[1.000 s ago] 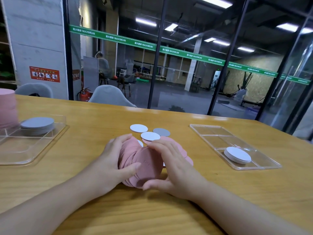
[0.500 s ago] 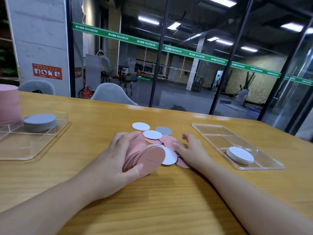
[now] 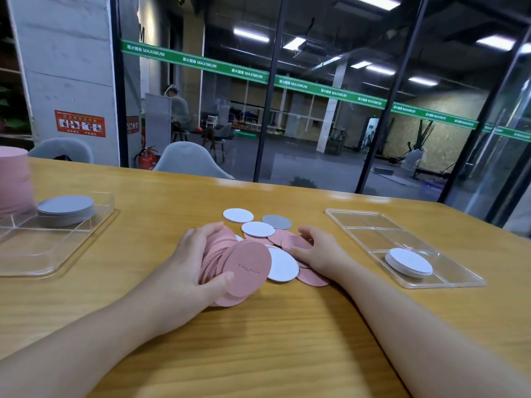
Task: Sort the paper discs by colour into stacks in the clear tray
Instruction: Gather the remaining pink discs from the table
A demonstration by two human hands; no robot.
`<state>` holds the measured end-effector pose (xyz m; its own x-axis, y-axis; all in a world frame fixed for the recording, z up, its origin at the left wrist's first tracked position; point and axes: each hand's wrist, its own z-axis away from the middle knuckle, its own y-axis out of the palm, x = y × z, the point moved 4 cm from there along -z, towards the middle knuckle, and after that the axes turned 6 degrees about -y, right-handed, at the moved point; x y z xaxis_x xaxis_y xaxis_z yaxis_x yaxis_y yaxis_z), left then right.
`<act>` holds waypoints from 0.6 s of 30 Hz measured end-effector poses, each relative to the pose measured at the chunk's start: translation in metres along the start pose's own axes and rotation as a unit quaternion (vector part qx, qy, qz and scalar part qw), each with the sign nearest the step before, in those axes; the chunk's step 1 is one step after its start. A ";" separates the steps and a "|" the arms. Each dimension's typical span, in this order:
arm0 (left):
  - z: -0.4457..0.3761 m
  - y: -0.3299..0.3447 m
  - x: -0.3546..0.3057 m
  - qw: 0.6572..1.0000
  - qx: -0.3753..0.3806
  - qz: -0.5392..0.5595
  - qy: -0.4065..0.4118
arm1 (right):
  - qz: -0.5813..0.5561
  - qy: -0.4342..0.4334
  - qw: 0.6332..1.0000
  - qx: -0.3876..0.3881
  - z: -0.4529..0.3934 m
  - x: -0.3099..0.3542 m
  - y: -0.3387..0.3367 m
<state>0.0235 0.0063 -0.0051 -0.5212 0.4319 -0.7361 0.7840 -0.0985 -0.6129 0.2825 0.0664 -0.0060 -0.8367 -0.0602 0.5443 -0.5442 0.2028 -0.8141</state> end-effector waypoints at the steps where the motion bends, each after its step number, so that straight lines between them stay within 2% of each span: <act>1: 0.000 0.000 0.001 1.000 0.000 0.000 -0.004 | 0.006 -0.002 1.000 -0.009 0.000 0.001 -0.001; 3: 0.000 0.000 0.002 1.000 0.003 -0.003 -0.004 | 0.010 -0.004 0.999 -0.031 0.002 0.001 -0.003; 6: 0.001 -0.001 0.001 1.000 0.014 -0.015 0.003 | -0.065 0.008 0.995 -0.069 0.008 -0.001 -0.007; 8: 0.000 -0.001 0.002 1.000 0.014 -0.019 -0.002 | -0.076 0.004 0.994 -0.081 0.012 0.000 -0.011; 10: -0.001 -0.001 0.002 1.000 0.013 -0.019 -0.006 | -0.091 -0.021 0.991 -0.095 0.016 0.009 -0.024; 12: -0.001 -0.001 0.001 1.000 0.011 -0.020 -0.008 | -0.160 -0.071 0.981 -0.089 0.021 0.029 -0.045; 15: -0.001 -0.001 0.003 1.000 0.013 -0.010 -0.012 | -0.262 -0.159 0.952 0.024 0.036 0.064 -0.067; 17: -0.002 -0.001 0.004 1.000 0.015 -0.004 -0.008 | -0.261 -0.188 0.940 0.113 0.047 0.082 -0.066; 18: -0.002 -0.001 0.004 1.000 0.016 -0.003 -0.009 | -0.228 -0.186 0.945 0.139 0.051 0.086 -0.060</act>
<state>0.0211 0.0096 -0.0068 -0.5322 0.4172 -0.7367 0.7698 -0.1236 -0.6262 0.2400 -0.0008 0.0797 -0.4466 -0.4301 0.7846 -0.8052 -0.1893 -0.5620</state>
